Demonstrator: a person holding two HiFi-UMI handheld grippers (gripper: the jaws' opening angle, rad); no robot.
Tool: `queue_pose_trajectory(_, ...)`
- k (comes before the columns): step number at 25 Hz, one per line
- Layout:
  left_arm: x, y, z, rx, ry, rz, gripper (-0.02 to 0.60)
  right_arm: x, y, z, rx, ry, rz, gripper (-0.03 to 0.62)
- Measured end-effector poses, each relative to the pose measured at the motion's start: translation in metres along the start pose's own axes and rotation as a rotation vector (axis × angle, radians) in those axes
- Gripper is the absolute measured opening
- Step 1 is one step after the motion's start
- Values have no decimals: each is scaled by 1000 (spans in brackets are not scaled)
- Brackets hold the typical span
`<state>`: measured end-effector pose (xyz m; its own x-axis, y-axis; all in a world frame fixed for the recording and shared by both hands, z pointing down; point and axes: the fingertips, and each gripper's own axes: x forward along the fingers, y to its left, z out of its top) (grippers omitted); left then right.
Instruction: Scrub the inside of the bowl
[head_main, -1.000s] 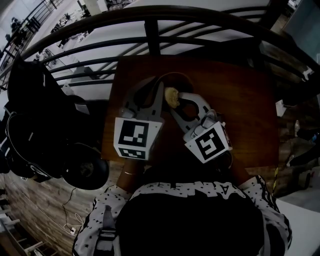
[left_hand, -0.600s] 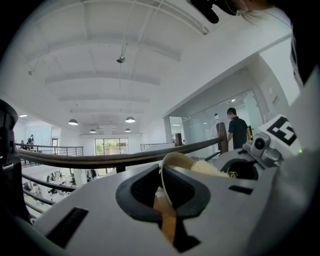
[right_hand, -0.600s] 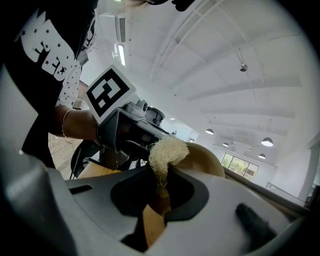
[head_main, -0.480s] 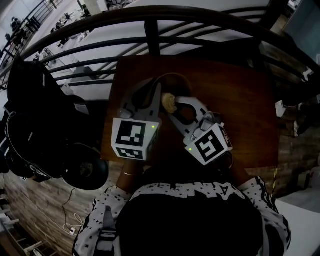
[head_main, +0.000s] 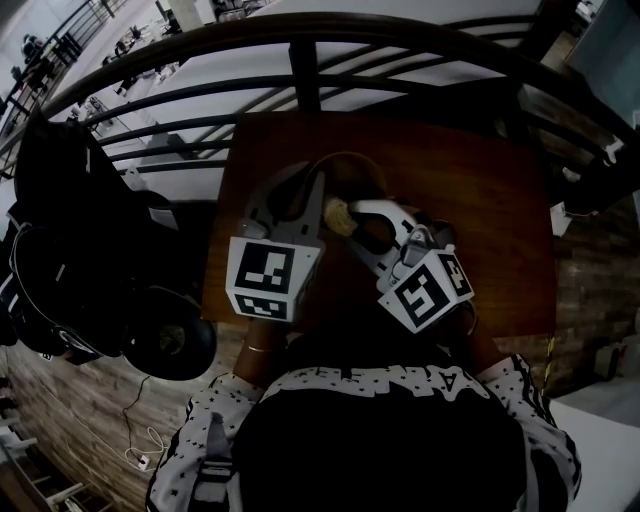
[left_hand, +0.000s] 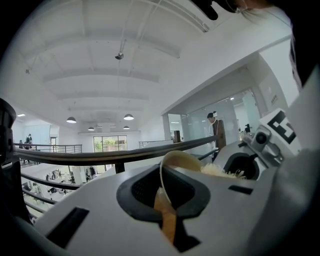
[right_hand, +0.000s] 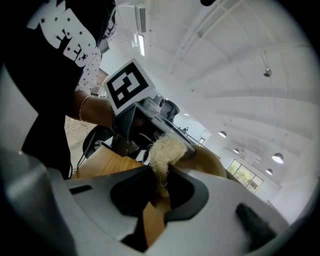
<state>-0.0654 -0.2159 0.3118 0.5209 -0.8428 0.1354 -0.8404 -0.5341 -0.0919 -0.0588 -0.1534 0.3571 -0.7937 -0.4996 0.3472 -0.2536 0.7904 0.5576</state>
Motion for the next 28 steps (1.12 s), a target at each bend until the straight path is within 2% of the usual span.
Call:
queue_pose_trajectory(8,-2,-2,-2,1,7,-18,26,-2,1,-6,-62,53,5,60)
queue_pose_trajectory(28,-2,-1,-7,2,10,-30,26,-10,-12,-18,-92,104,-59,60)
